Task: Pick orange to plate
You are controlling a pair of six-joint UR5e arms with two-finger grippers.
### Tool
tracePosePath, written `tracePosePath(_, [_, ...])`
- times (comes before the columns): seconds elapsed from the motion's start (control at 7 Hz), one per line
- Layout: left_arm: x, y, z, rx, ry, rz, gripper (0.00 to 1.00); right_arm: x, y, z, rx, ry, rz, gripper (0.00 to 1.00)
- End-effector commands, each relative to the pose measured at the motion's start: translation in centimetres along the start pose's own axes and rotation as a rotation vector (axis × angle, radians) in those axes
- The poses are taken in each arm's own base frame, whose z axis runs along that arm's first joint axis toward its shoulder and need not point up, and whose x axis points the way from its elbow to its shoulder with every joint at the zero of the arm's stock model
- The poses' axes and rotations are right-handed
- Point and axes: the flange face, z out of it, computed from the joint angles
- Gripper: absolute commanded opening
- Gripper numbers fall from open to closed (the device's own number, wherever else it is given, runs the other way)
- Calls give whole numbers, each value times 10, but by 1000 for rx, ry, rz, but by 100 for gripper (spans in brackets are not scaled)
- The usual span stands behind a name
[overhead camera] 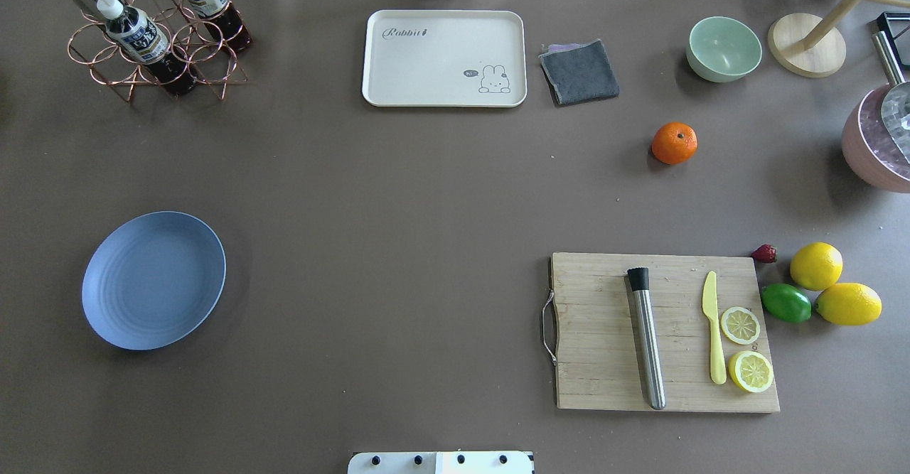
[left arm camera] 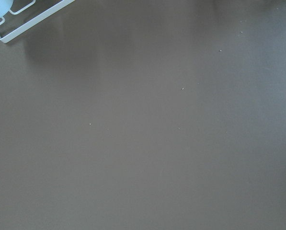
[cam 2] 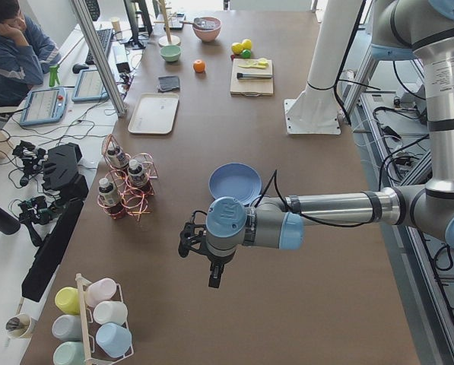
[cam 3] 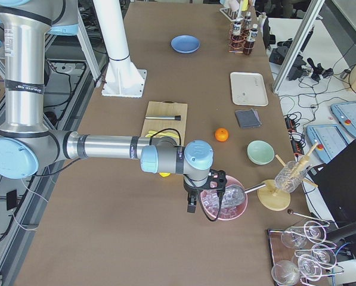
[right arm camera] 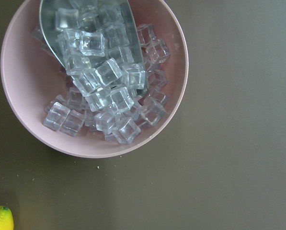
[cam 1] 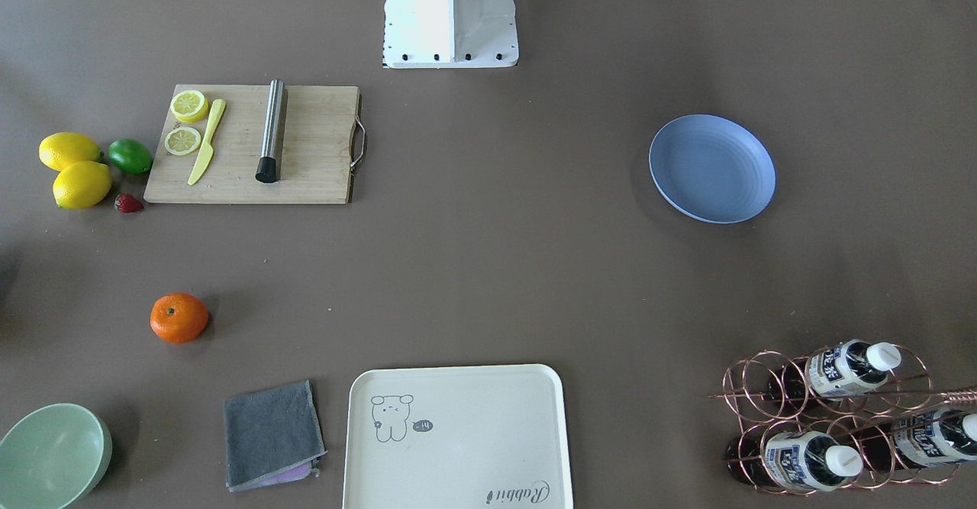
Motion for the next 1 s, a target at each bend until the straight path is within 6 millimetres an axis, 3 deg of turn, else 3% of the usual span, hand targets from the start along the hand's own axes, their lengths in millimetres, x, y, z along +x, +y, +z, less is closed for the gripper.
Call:
tracePosePath(0.0, [1,5,0,0,12,6,99,0,0,0,0,0,0,100])
tracePosePath(0.57, [7,-6,-4,14,11,27,99,-4,-1,-4,8,-5,-6,100])
tracePosePath(0.86, [17,-33,-17,48,6,55,99,-10,-3,-10,20,-8,-11,100])
